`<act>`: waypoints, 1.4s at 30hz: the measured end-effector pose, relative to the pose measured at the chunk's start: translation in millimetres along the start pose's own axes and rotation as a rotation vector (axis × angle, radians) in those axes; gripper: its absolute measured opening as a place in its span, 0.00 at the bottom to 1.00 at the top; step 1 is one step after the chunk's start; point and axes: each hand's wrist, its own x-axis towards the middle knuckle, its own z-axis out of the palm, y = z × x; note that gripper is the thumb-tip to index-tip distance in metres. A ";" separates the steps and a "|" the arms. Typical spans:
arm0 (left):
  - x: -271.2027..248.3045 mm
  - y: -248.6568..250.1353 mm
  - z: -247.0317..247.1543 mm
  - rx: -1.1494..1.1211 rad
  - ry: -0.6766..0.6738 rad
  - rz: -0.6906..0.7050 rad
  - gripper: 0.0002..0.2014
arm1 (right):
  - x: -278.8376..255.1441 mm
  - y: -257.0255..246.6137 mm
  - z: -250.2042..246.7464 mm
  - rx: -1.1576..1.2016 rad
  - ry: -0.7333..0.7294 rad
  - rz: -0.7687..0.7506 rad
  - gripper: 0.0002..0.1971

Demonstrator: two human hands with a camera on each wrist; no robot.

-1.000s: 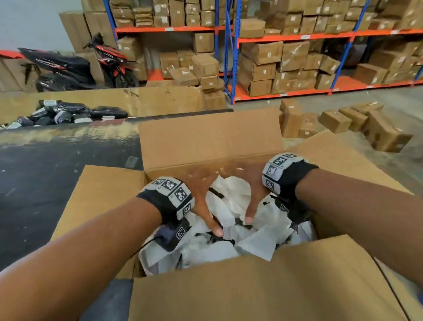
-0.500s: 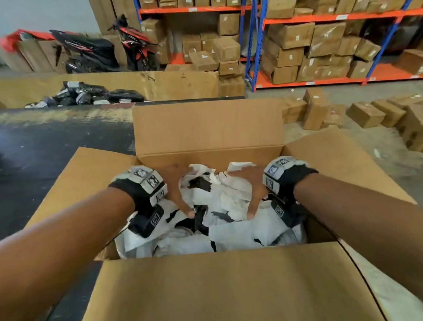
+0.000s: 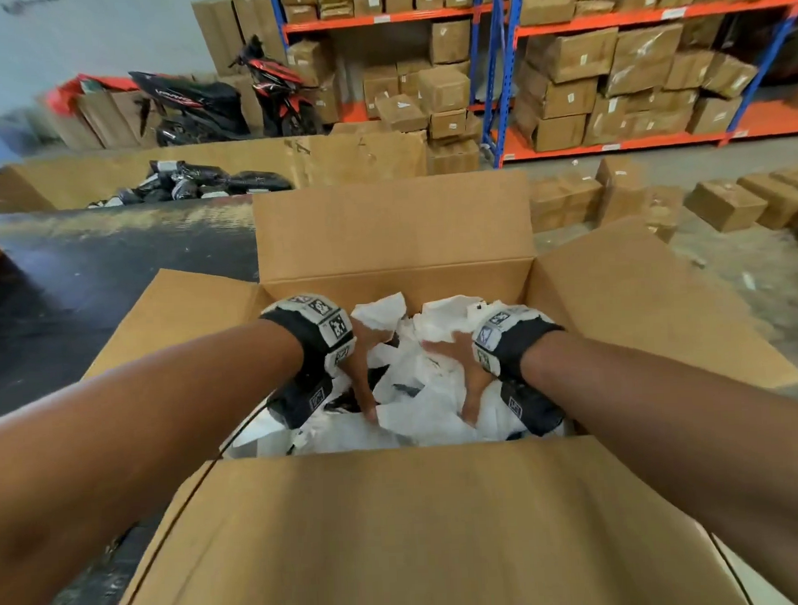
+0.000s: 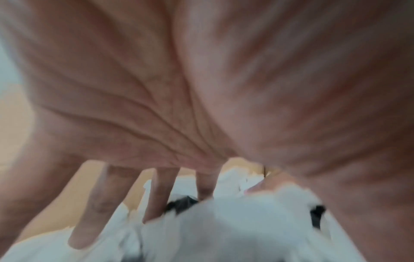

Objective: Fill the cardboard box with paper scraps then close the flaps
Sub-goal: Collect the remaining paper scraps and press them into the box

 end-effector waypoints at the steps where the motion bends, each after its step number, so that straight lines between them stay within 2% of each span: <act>1: -6.2 -1.8 -8.8 -0.029 0.009 0.027 0.65 | -7.1 2.0 -8.2 -0.028 0.024 -0.002 0.80; 4: -34.6 -14.1 -26.4 -0.136 0.127 0.073 0.59 | -30.7 5.5 -42.5 -0.081 0.090 -0.032 0.73; 7: -70.5 -31.5 -36.4 -0.182 0.363 0.130 0.50 | -59.9 -9.2 -75.7 -0.142 0.260 -0.007 0.61; 9: -92.3 -46.2 -39.0 -0.220 0.503 0.154 0.48 | -82.6 -28.0 -90.1 -0.201 0.408 -0.028 0.52; 14: -165.3 -108.9 -6.1 -0.387 0.780 0.223 0.45 | -119.1 -118.4 -98.5 -0.199 0.695 -0.231 0.42; 19: -228.0 -196.7 66.3 -0.487 0.952 0.207 0.39 | -136.6 -247.4 -77.6 -0.128 0.806 -0.401 0.38; 21: -245.9 -237.9 103.1 -0.530 0.951 0.161 0.36 | -137.5 -302.9 -65.0 -0.059 0.814 -0.483 0.37; 24: -256.8 -300.2 166.7 -0.591 0.912 0.047 0.38 | -121.5 -380.1 -38.5 -0.017 0.778 -0.566 0.36; 27: -249.1 -356.7 234.8 -0.635 0.868 -0.081 0.42 | -89.4 -442.0 -0.5 0.003 0.709 -0.610 0.35; 29: -233.6 -390.2 284.5 -0.639 0.793 -0.197 0.39 | -62.2 -472.3 30.7 0.030 0.632 -0.590 0.35; 32: -203.1 -424.9 360.8 -0.709 0.647 -0.412 0.41 | -18.0 -495.9 83.1 0.083 0.492 -0.451 0.39; 36: -161.6 -444.4 443.8 -0.820 0.529 -0.727 0.54 | 41.1 -504.3 149.1 0.185 0.300 -0.120 0.55; 38: -146.1 -450.9 461.4 -0.859 0.496 -0.797 0.59 | 62.3 -510.7 169.6 0.290 0.268 0.000 0.59; 42: -118.2 -472.0 462.1 -0.943 0.511 -0.814 0.62 | 93.0 -532.5 178.6 0.442 0.351 0.114 0.62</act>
